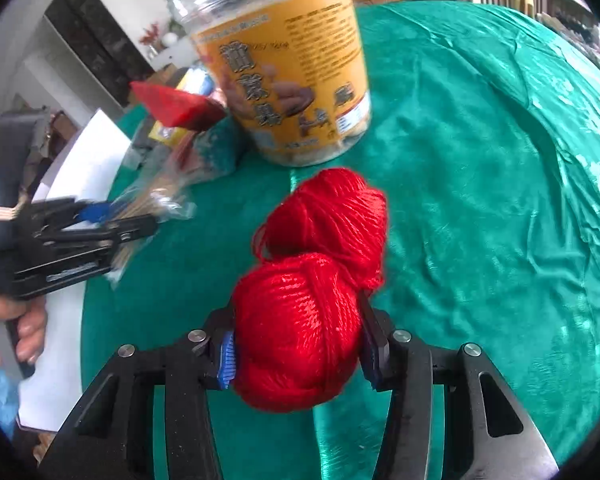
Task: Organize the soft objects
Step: 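Drop the swab bag into the white bin with the left gripper while the right drops the yarn there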
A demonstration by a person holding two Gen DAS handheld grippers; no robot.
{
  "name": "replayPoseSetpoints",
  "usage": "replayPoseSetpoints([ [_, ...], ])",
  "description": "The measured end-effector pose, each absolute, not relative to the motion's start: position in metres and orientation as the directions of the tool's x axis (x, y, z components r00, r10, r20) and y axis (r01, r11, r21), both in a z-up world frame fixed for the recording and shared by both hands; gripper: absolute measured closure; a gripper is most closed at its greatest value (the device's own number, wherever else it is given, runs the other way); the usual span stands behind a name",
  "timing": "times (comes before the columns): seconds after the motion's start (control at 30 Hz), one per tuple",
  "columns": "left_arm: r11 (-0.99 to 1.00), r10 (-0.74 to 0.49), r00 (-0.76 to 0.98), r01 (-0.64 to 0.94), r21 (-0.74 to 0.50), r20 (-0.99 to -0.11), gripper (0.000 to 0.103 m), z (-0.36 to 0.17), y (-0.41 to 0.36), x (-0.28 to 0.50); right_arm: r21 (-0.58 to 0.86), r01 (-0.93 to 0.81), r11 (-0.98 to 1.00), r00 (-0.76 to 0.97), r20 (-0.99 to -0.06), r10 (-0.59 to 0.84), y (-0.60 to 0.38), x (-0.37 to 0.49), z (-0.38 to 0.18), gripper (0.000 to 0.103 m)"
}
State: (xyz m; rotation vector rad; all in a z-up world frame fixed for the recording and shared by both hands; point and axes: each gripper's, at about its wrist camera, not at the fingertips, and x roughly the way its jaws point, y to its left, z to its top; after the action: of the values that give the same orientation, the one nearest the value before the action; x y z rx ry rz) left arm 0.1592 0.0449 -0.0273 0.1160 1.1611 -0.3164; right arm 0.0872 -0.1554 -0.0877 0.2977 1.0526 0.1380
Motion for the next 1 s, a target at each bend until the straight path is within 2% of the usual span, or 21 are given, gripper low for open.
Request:
replayPoseSetpoints([
  [0.1, 0.945, -0.305, 0.4, 0.237, -0.224, -0.865, 0.062, 0.008, 0.079, 0.133, 0.259, 0.013, 0.966, 0.513, -0.83, 0.216, -0.163, 0.081, -0.064, 0.053],
  [0.2, 0.939, -0.344, 0.477, 0.181, -0.292, -0.809, 0.062, 0.051, 0.122, 0.101, 0.281, -0.093, 0.955, 0.508, -0.811, 0.288, -0.141, 0.074, -0.026, 0.053],
  [0.27, 0.947, -0.317, 0.539, 0.136, -0.29, -0.78, 0.062, 0.078, 0.156, 0.082, 0.311, -0.21, 0.927, 0.502, -0.779, 0.375, -0.104, 0.068, 0.007, 0.052],
  [0.33, 0.968, -0.229, 0.598, 0.055, -0.245, -0.768, 0.061, 0.098, 0.193, 0.06, 0.362, -0.337, 0.869, 0.477, -0.73, 0.489, -0.06, 0.06, 0.04, 0.052],
  [0.37, 0.982, -0.138, 0.619, -0.018, -0.189, -0.773, 0.059, 0.105, 0.214, 0.048, 0.384, -0.391, 0.837, 0.462, -0.705, 0.539, -0.038, 0.057, 0.054, 0.052],
  [0.4, 0.988, -0.059, 0.621, -0.078, -0.136, -0.782, 0.05, 0.107, 0.232, 0.038, 0.401, -0.441, 0.803, 0.443, -0.681, 0.583, -0.015, 0.054, 0.066, 0.051],
  [0.43, 0.987, 0.024, 0.61, -0.141, -0.078, -0.792, 0.022, 0.105, 0.247, 0.031, 0.422, -0.495, 0.76, 0.412, -0.656, 0.633, 0.012, 0.05, 0.078, 0.048],
  [0.47, 0.979, 0.099, 0.593, -0.203, -0.029, -0.799, 0.006, 0.101, 0.263, 0.024, 0.439, -0.533, 0.723, 0.381, -0.639, 0.669, 0.035, 0.048, 0.085, 0.045],
  [0.5, 0.967, 0.149, 0.594, -0.254, -0.008, -0.79, 0.0, 0.096, 0.278, 0.019, 0.454, -0.556, 0.697, 0.354, -0.629, 0.692, 0.054, 0.044, 0.087, 0.035],
  [0.53, 0.951, 0.196, 0.585, -0.31, 0.006, -0.787, 0.0, 0.089, 0.292, 0.012, 0.468, -0.581, 0.667, 0.317, -0.625, 0.714, 0.07, 0.043, 0.087, 0.019],
  [0.57, 0.94, 0.219, 0.567, -0.341, 0.015, -0.794, 0.0, 0.083, 0.3, 0.008, 0.472, -0.597, 0.649, 0.284, -0.632, 0.721, 0.083, 0.043, 0.084, 0.019],
  [0.7, 0.933, 0.191, 0.609, -0.357, -0.051, -0.77, 0.0, 0.074, 0.307, -0.012, 0.403, -0.558, 0.726, 0.379, -0.654, 0.655, 0.07, 0.044, 0.069, 0.019],
  [0.8, 0.958, 0.12, 0.682, -0.27, -0.097, -0.721, 0.0, 0.081, 0.275, -0.009, 0.228, -0.433, 0.872, 0.535, -0.714, 0.452, 0.031, 0.044, 0.036, 0.019],
  [0.87, 0.98, 0.021, 0.719, -0.151, -0.126, -0.694, 0.0, 0.088, 0.231, -0.006, 0.106, -0.307, 0.946, 0.591, -0.758, 0.276, -0.008, 0.05, -0.003, 0.019],
  [1.0, 0.982, -0.178, 0.725, 0.085, -0.17, -0.665, 0.0, 0.094, 0.145, -0.004, 0.002, -0.034, 0.999, 0.527, -0.849, 0.019, -0.098, 0.06, -0.084, 0.019],
])
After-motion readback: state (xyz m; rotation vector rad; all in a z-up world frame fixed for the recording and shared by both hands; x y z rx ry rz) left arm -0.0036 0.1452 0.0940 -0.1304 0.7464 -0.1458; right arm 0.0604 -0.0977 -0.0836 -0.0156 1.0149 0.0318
